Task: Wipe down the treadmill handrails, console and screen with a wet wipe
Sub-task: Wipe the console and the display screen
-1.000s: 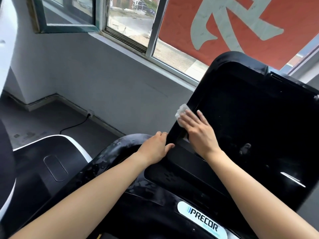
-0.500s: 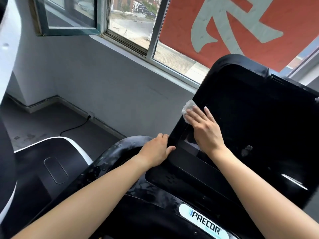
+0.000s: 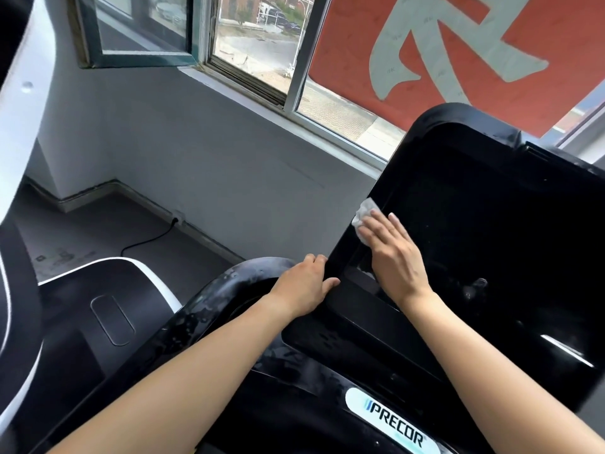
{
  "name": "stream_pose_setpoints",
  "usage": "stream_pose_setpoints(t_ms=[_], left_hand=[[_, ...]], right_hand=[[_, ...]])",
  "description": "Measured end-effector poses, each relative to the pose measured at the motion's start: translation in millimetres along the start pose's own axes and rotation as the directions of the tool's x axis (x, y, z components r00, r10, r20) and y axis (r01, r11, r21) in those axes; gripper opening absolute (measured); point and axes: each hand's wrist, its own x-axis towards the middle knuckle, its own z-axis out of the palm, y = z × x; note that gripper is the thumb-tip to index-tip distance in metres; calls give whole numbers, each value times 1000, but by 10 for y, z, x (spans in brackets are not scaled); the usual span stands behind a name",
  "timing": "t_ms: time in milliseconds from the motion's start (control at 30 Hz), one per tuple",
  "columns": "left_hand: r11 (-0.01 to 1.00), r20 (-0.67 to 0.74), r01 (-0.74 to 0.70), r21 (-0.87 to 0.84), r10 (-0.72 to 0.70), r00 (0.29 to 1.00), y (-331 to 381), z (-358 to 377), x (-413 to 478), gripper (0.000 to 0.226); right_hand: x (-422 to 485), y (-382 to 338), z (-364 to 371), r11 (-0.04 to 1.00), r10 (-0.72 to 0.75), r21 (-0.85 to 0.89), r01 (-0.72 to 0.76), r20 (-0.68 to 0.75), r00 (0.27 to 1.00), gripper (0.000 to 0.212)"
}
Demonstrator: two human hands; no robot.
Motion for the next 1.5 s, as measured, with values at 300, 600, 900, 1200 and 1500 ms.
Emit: stream_pose_setpoints(t_ms=[300,600,900,1200,1500], left_hand=[[1000,2,9,-11,-9,1000,3,-9,4,58],[1000,0,8,-30,-8,1000,10,-2,-4,58],[999,10,21,-30,-21,1000,23,5,-3,58],[998,-1,36,-50,-37,999,31,9,-14,58],[992,-7,59,-116,-60,998,17,24,-28,61]], right_hand=[[-29,-63,5,994,105,37,-104,-19,994,57],[37,-29,-13,983,177,50,-176,-3,984,63],[19,-63,-38,987,149,56,-152,50,988,60],[-101,-206,4,984,128,115,-136,72,989,55],[30,-59,-44,962,252,98,-256,51,966,73]])
